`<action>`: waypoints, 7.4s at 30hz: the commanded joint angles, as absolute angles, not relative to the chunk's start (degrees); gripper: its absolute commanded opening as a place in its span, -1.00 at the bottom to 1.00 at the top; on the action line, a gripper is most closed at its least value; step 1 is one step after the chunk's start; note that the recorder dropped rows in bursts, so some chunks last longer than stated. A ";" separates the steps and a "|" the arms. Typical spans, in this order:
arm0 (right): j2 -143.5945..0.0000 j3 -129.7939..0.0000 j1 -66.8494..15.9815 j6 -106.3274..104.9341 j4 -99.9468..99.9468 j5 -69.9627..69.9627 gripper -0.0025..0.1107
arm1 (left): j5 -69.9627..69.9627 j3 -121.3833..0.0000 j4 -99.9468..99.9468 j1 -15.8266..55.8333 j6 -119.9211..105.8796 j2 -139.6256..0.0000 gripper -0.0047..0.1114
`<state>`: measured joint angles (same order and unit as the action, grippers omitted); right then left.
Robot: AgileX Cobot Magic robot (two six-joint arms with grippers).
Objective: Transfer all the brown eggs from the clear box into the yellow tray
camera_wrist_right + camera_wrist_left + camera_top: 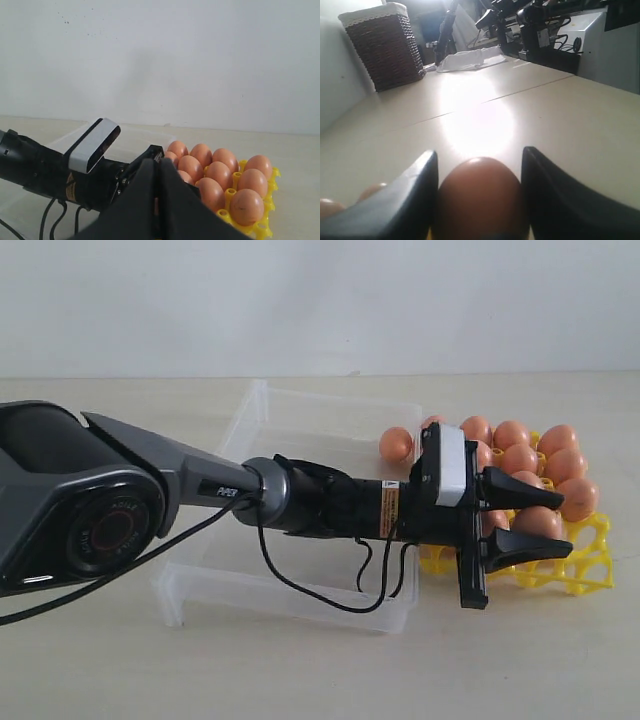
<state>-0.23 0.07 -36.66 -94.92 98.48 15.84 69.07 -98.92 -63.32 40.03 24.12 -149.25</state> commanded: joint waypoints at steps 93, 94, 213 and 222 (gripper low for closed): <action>0.00 0.00 -36.50 -95.00 98.52 15.68 -0.96 | 62.93 -110.33 -65.63 41.26 48.99 -155.37 -0.85; 0.00 0.00 -36.50 -95.00 98.52 15.68 -0.96 | 63.04 -110.33 -66.30 41.26 48.99 -155.37 -0.85; 0.00 0.00 -36.50 -95.00 98.52 15.60 -0.96 | 69.96 -16.20 -31.82 -31.27 29.56 -104.34 -0.85; 0.00 0.00 -36.50 -95.00 98.52 15.60 -0.96 | 69.96 -16.20 -45.45 -31.27 29.98 -104.34 -0.85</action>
